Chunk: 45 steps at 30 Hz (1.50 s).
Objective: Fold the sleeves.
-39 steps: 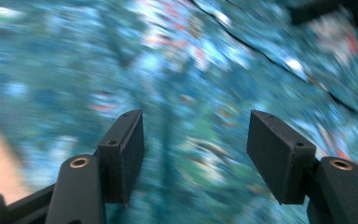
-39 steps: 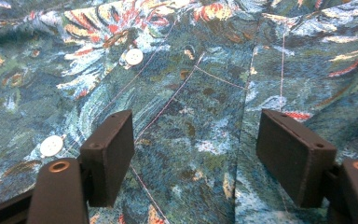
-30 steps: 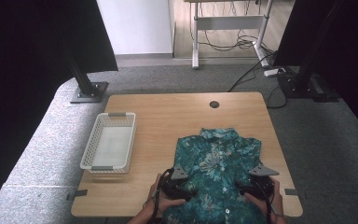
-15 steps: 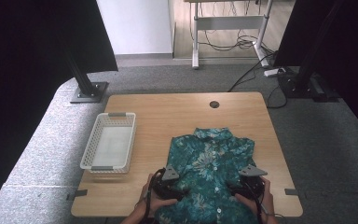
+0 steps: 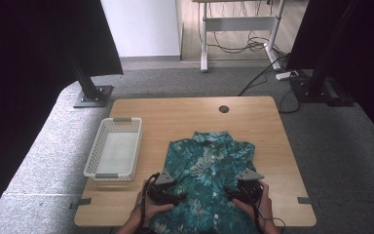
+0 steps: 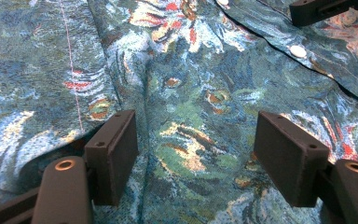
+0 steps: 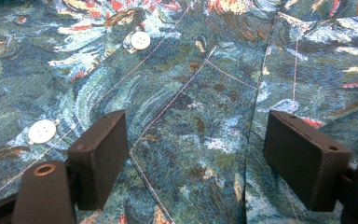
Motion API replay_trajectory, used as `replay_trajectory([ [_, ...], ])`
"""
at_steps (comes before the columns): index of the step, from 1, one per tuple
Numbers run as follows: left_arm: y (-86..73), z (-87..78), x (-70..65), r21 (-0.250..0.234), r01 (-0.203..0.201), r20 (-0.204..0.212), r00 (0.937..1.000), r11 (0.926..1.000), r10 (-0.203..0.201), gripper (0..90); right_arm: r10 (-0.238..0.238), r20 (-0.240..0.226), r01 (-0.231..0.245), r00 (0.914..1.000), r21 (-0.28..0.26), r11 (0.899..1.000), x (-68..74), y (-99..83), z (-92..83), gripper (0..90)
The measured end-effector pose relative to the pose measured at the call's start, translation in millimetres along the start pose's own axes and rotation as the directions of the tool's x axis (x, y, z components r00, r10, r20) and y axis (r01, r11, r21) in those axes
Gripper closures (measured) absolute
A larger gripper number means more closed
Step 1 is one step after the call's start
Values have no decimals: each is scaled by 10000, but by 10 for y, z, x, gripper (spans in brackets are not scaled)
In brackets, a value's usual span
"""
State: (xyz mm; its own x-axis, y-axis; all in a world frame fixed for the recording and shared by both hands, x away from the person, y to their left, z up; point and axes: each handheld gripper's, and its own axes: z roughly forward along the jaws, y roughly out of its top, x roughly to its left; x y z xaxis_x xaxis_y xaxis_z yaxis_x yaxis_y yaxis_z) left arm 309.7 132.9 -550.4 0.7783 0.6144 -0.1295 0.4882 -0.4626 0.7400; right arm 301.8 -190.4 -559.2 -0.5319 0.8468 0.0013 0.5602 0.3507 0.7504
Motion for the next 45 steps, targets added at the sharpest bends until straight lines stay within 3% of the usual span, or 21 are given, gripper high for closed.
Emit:
replay_trajectory([
  [7, 3, 17, -11, -61, 30, -69, 10000, 10000, -30, 231, -3, -94, 3, 10000, -12, 10000, -10, 18, 23, 190],
  [9, 1, 7, -24, -93, 5, -251, 9997, 10000, -8, 212, 124, -200, -126, 9997, -103, 9999, -22, 10, 10, 193],
  [12, -7, -56, -38, -284, 51, -264, 9996, 9996, -58, 211, 361, -377, -382, 9986, -571, 9976, -16, -15, -65, 195],
  [21, -134, -333, -169, -771, 57, -480, 9988, 9970, -94, 208, -482, -1073, 369, 9931, -1052, 9938, 210, -126, -426, 189],
  [30, -313, -488, -298, -881, 123, -470, 9988, 9960, -164, 200, -675, -1385, 467, 9881, -1481, 9879, 315, -265, -714, 189],
  [38, -457, -589, -393, -883, 72, -496, 9987, 9961, -116, 200, -815, -1583, 590, 9840, -1420, 9881, 412, -402, -841, 186],
  [45, -473, -605, -430, -873, -32, -526, 9986, 9962, -14, 198, -753, -1630, 523, 9837, -1408, 9887, 413, -444, -866, 186],
])
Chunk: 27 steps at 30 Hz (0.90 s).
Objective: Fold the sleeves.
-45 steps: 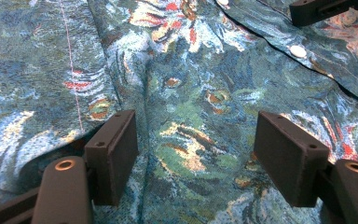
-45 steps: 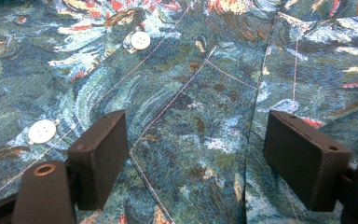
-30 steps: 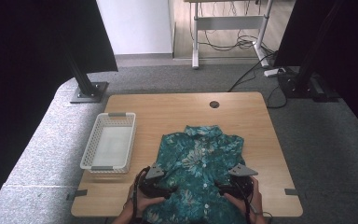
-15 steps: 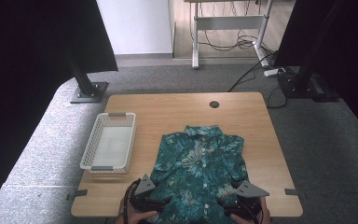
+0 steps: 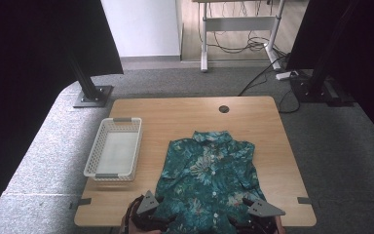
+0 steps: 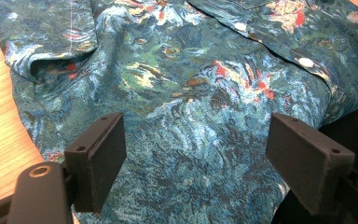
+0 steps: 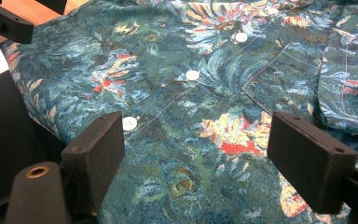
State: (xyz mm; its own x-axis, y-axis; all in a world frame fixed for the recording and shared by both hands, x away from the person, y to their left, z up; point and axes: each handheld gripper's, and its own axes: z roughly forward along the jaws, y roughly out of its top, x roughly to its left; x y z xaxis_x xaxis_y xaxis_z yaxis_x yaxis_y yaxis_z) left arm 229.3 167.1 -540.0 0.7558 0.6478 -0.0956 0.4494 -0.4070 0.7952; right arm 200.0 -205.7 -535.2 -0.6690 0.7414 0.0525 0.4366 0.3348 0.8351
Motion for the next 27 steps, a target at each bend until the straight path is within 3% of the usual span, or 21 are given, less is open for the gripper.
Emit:
replay_trajectory([
  [27, -27, 31, 75, 90, 253, -325, 9992, 9996, -250, 198, 212, 96, -213, 9997, 98, 9997, -76, -56, 1, 188],
])
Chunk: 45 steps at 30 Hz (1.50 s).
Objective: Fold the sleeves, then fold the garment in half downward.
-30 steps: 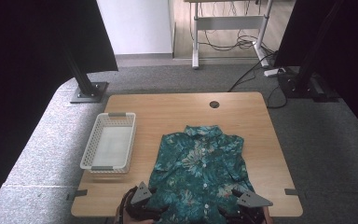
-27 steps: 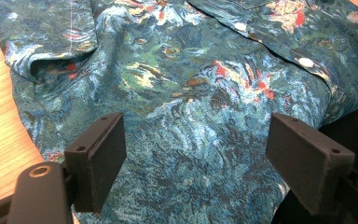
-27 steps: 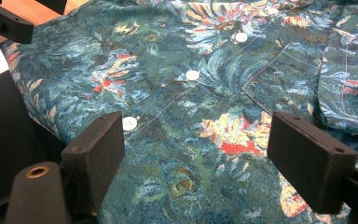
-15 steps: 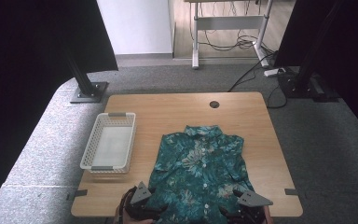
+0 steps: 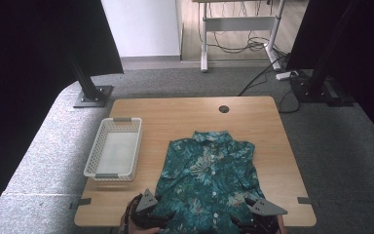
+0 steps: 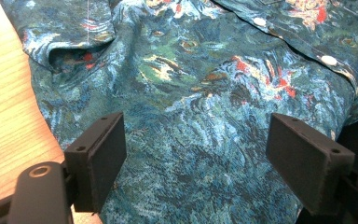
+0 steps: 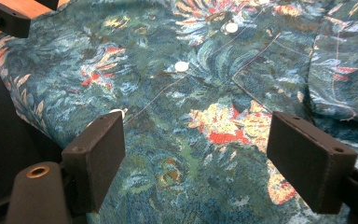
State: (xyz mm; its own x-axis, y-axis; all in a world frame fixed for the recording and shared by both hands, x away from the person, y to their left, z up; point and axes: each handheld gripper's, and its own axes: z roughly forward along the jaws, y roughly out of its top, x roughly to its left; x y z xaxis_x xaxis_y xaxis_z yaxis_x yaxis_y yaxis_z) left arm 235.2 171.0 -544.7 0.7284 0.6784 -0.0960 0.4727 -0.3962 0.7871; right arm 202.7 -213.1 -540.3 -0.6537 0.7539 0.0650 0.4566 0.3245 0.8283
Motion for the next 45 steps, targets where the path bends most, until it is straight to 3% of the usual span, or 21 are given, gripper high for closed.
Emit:
replay_trajectory([
  [6, 41, -5, -15, -229, -50, 8, 10000, 9997, 51, 198, 1, 48, -1, 10000, -81, 10000, -16, 25, -1, 191],
  [12, 202, 93, 11, -461, -342, -45, 9994, 9984, 340, 199, -49, -28, 49, 10000, -58, 10000, -59, 109, 86, 198],
  [26, 454, 385, 336, -378, -261, 35, 9996, 9989, 262, 197, -131, -137, 135, 9998, 267, 9996, -109, 150, 248, 204],
  [45, 712, 677, 485, -328, -246, -70, 9997, 9992, 243, 194, -142, -160, 148, 9998, 385, 9991, -154, 162, 319, 205],
])
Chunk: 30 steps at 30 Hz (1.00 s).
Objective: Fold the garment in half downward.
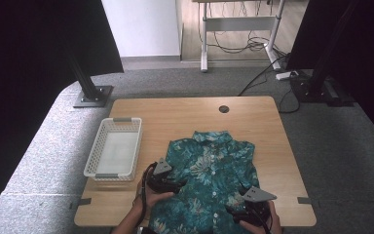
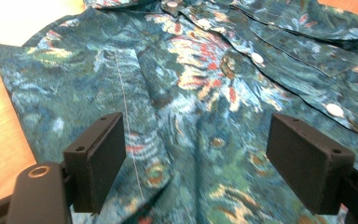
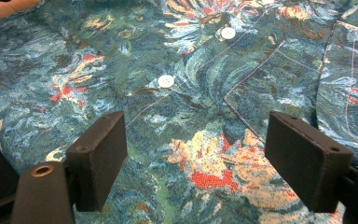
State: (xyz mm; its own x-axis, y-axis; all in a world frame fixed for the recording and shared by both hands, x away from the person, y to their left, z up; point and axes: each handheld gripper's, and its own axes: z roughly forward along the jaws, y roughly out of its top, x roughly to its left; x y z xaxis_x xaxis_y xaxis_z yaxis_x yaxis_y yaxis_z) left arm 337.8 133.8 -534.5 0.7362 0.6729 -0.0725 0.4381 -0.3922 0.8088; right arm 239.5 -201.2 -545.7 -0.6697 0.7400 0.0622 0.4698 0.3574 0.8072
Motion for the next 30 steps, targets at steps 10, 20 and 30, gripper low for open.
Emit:
replay_trajectory([
  [10, 117, 92, 99, -98, 123, -60, 9999, 9999, -124, 194, -61, -37, 61, 10000, 58, 10000, -9, 6, 18, 206],
  [20, 196, 198, 158, -53, 160, -112, 9998, 9999, -160, 194, -65, -15, 65, 10000, 69, 10000, -27, 3, 20, 207],
  [30, 252, 275, 208, -54, 218, -104, 9997, 9997, -218, 194, -53, 29, 53, 10000, 118, 9999, -34, -2, 25, 208],
])
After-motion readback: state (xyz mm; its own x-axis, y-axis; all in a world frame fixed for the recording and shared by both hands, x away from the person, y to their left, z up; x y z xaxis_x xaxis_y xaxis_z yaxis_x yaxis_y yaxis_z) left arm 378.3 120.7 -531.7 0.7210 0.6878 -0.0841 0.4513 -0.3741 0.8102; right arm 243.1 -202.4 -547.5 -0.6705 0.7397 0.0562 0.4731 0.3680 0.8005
